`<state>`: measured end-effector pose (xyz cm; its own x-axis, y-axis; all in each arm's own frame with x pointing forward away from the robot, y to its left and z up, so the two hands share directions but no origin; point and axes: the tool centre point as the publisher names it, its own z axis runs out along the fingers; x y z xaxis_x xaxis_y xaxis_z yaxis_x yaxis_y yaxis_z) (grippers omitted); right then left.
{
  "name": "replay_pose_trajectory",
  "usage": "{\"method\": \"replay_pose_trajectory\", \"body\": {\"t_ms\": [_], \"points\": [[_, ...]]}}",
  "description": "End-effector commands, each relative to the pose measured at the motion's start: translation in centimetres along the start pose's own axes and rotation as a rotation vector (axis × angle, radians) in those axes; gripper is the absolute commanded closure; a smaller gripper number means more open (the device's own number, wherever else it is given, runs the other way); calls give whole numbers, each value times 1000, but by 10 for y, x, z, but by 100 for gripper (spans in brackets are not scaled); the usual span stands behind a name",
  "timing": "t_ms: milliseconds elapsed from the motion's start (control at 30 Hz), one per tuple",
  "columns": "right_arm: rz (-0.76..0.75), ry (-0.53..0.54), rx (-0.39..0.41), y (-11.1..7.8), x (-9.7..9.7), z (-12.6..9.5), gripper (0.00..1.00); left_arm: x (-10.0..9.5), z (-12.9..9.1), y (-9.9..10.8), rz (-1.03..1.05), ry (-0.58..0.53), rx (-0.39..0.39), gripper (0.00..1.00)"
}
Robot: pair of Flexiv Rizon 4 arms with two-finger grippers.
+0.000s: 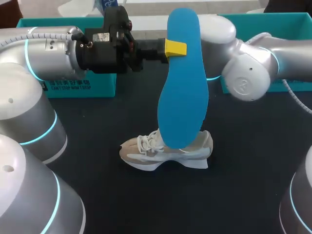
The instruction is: Take the shoe out of the shoebox, open the shoe tongue, remove and reinsert the insole, then place the shoe into the shoebox
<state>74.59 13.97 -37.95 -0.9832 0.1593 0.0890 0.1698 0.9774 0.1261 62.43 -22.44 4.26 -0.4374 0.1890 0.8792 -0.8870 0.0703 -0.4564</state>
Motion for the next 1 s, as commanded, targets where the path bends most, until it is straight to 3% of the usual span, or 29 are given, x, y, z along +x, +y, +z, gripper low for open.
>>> {"method": "replay_pose_trajectory", "body": {"t_ms": [33,367,600,800,967,1000], "points": [[6,11,4,0,3,5,100,-1,3,0,0,-1,1,100],[17,35,18,-4,7,7,100,-1,3,0,0,-1,1,100],[114,96,-18,-7,11,-8,100,-1,3,0,0,-1,1,100],[425,140,-141,-16,26,-25,100,-1,3,0,0,-1,1,100],[689,79,-276,-22,41,-30,100,-1,3,0,0,-1,1,100],[777,91,-266,-23,45,-30,100,-1,3,0,0,-1,1,100]]}}
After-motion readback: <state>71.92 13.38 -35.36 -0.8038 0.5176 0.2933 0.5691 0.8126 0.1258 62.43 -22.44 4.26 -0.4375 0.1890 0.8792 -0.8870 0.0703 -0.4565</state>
